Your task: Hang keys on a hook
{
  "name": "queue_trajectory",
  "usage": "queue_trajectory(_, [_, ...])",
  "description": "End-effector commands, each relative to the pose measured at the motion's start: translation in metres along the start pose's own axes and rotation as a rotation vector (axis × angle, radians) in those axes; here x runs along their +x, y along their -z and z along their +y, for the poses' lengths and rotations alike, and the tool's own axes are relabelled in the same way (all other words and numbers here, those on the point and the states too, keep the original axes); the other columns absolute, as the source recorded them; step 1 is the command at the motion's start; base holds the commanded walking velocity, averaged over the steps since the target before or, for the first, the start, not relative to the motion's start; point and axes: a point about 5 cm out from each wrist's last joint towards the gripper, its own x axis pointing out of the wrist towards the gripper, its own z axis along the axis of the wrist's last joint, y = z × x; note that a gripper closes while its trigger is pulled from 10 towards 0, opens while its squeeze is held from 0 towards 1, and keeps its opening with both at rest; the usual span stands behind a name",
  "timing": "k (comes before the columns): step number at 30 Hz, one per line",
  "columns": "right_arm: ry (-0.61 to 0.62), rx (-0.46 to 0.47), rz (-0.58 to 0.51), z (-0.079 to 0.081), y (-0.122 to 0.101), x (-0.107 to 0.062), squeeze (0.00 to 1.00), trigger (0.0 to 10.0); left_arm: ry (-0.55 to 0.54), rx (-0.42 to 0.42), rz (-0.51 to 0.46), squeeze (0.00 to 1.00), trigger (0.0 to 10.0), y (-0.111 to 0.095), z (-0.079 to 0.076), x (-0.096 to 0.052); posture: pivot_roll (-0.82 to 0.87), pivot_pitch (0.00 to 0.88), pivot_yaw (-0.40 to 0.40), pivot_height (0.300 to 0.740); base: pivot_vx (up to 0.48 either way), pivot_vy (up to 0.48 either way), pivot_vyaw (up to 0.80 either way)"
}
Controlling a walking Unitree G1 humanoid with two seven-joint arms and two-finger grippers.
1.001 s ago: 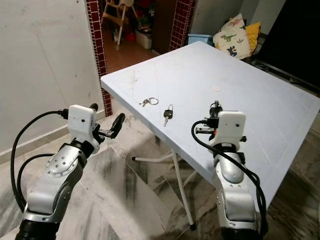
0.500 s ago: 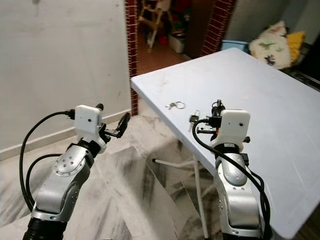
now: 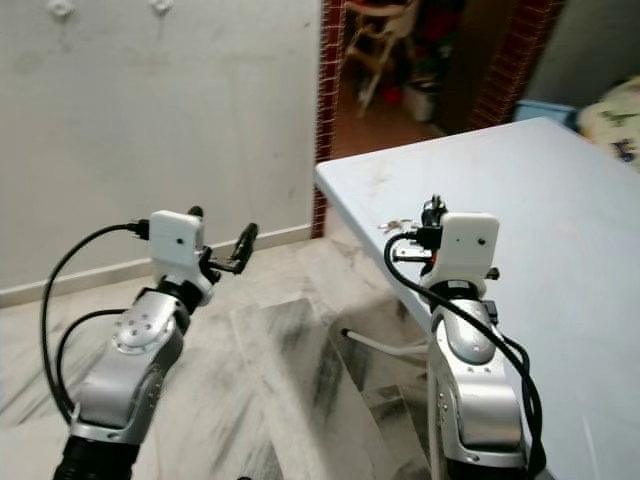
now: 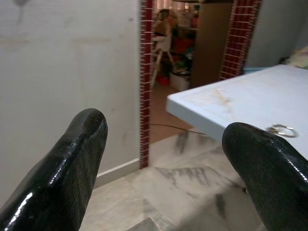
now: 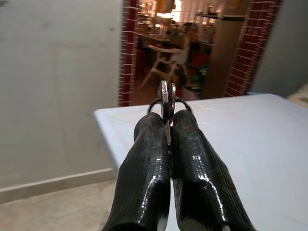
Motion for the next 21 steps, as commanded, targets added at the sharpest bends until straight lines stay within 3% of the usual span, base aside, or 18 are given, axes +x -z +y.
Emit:
queue_trajectory(1, [-0.023, 0.009, -0.024, 0.0044, -0.0072, 0.0003, 0.0, 10.0, -0.01, 0.005, 0.002, 0.0, 10.0, -0.0008, 0.0055, -0.0012, 0.08, 0.0, -0.078, 0.74, 0.0, 0.0, 0.79])
queue_trajectory(15, [-0.039, 0.034, -0.023, 0.0101, -0.007, 0.0028, 0.0, 10.0, 0.04, -0.015, 0.03, 0.0, 10.0, 0.0026, 0.004, -0.0048, 0.08, 0.0, -0.072, 0.74, 0.0, 0.0, 0.76])
queue_trajectory(21, [-0.037, 0.039, -0.017, 0.0104, -0.0058, 0.0022, 0.0, 10.0, 0.053, -0.027, 0.036, 0.0, 10.0, 0.0032, 0.0029, -0.0046, 0.08, 0.0, -0.072, 0.74, 0.0, 0.0, 0.0])
